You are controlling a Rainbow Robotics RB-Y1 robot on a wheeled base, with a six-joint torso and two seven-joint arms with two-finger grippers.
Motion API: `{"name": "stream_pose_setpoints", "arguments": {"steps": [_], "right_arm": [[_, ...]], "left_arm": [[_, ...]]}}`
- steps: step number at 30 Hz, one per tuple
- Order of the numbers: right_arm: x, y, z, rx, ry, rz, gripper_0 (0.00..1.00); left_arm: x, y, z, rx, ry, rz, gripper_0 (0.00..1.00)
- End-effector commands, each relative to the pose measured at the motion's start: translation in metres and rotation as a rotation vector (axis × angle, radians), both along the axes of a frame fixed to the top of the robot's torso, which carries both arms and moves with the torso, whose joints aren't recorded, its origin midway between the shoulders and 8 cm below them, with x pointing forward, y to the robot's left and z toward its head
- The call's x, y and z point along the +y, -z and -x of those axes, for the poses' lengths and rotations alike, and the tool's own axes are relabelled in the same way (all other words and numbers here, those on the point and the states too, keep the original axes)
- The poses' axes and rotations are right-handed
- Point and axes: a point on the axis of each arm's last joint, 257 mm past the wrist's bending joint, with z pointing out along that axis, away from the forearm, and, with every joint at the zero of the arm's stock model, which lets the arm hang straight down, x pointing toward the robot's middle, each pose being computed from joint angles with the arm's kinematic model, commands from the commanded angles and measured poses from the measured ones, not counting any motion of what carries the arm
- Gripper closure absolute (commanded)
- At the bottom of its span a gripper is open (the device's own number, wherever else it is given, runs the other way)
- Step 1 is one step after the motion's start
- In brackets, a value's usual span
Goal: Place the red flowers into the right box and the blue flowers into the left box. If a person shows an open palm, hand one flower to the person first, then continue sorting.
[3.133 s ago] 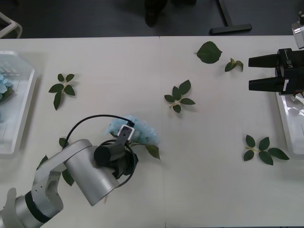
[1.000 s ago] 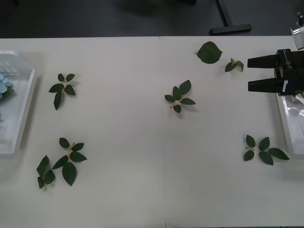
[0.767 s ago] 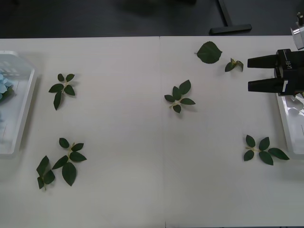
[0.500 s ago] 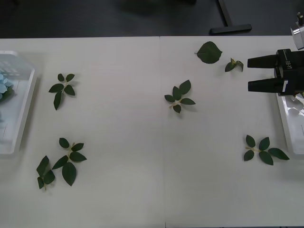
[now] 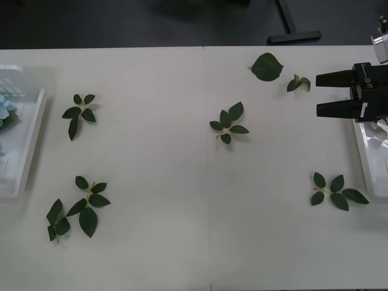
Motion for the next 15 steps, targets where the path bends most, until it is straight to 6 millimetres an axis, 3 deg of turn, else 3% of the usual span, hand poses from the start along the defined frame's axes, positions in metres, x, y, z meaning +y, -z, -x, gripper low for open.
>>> {"name": "stream_pose_setpoints", "arguments": {"steps": [1, 3, 7, 11, 15], "right_arm": [[-0.007, -0.005, 0.005, -0.005, -0.001, 0.031, 0.0], [-0.007, -0.005, 0.005, -0.005, -0.001, 0.031, 0.0], [-0.007, -0.005, 0.005, -0.005, -0.001, 0.031, 0.0], [-0.007, -0.005, 0.005, -0.005, -0.001, 0.031, 0.0], [-0.007, -0.005, 0.005, -0.005, -0.001, 0.031, 0.0]], "left_arm": [[-0.018, -0.015, 0.023, 0.009, 0.073, -0.004, 0.0], [-0.038, -0.014, 0.028, 0.01, 0.119, 0.015, 0.0], [-0.1, -0.011, 0.037, 0.018, 0.256, 0.05, 0.0], [-0.148, -0.007, 0.045, 0.012, 0.345, 0.111, 0.0], [-0.199, -0.003, 0.042, -0.023, 0.417, 0.23, 0.0]]}}
